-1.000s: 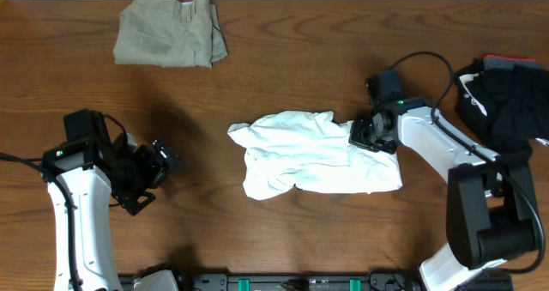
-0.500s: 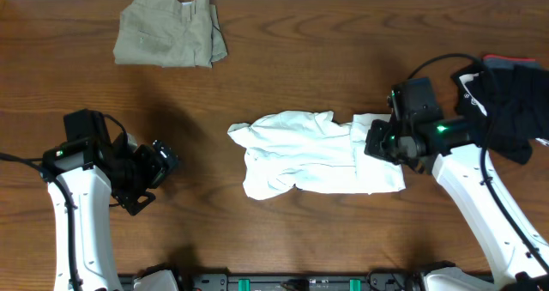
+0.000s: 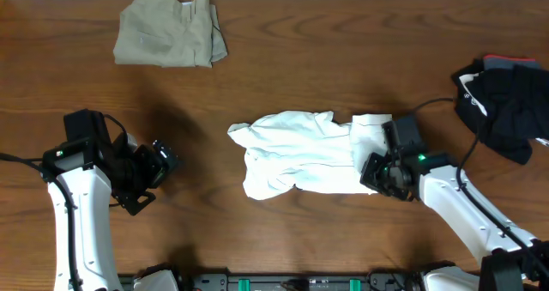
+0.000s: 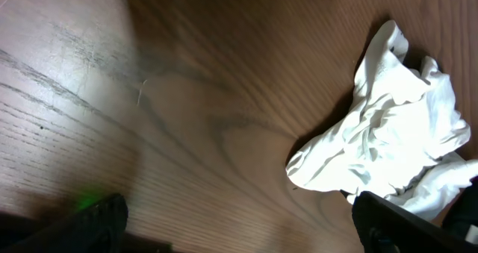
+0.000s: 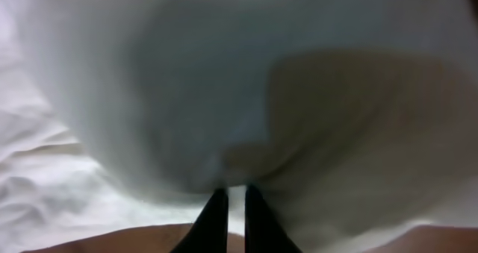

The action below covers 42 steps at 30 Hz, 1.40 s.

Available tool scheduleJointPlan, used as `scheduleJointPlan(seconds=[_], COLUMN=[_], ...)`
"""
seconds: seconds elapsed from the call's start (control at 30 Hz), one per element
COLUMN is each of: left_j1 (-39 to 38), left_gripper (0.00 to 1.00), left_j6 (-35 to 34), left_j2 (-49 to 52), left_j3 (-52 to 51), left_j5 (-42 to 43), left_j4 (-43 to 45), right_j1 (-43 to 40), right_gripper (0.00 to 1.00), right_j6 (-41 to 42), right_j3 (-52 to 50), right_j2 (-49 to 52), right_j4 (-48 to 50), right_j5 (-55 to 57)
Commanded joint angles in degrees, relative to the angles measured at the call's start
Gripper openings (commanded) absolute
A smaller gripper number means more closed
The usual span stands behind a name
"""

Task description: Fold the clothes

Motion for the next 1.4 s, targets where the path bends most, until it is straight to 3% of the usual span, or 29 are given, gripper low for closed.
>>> scheduleJointPlan(seconds=[0.0,0.07,0.33,0.53,0.7,1.17,1.37], left_j1=[-0.15,-0.15,-0.15,-0.15,-0.15,-0.15,-0.15], left_gripper=[0.98,0.98,0.98,0.98,0.98,0.98,0.98], left_j6=[0.76,0.76,0.79,0.76,0.79,0.81,0.79], left_j2=[-0.07,-0.07,-0.07,-0.07,-0.07,-0.07,-0.07], left_j3=[-0.55,-0.55,-0.55,-0.55,-0.55,-0.57,-0.92], left_j5=[0.55,0.55,0.55,0.55,0.55,0.52,0.52], left_j4=[0.07,0.04,0.04,0.13,0.07,-0.13,-0.04], right_j1=[-0.37,-0.37,-0.37,-1.33,-4.74,-15.47,-18.64], right_gripper=[0.08,0.01,0.01,0.22,0.29,0.3,0.36], right_j6=[1.53,1.25,-3.63,-8.63,-9.03,-17.42,-17.31], right_j3=[-2.08,-2.19,6.51,17.59,18.32,15.58,7.76], right_j2=[0.48,0.63,-4.26,-6.36,-3.48,16.26,19.82], right_j4=[0.98,0.87,-4.48,-4.31,-0.52,11.76,25.57], right_j5=[-1.22,-1.18,-1.2,-1.22,-3.28,-38.6,-48.37])
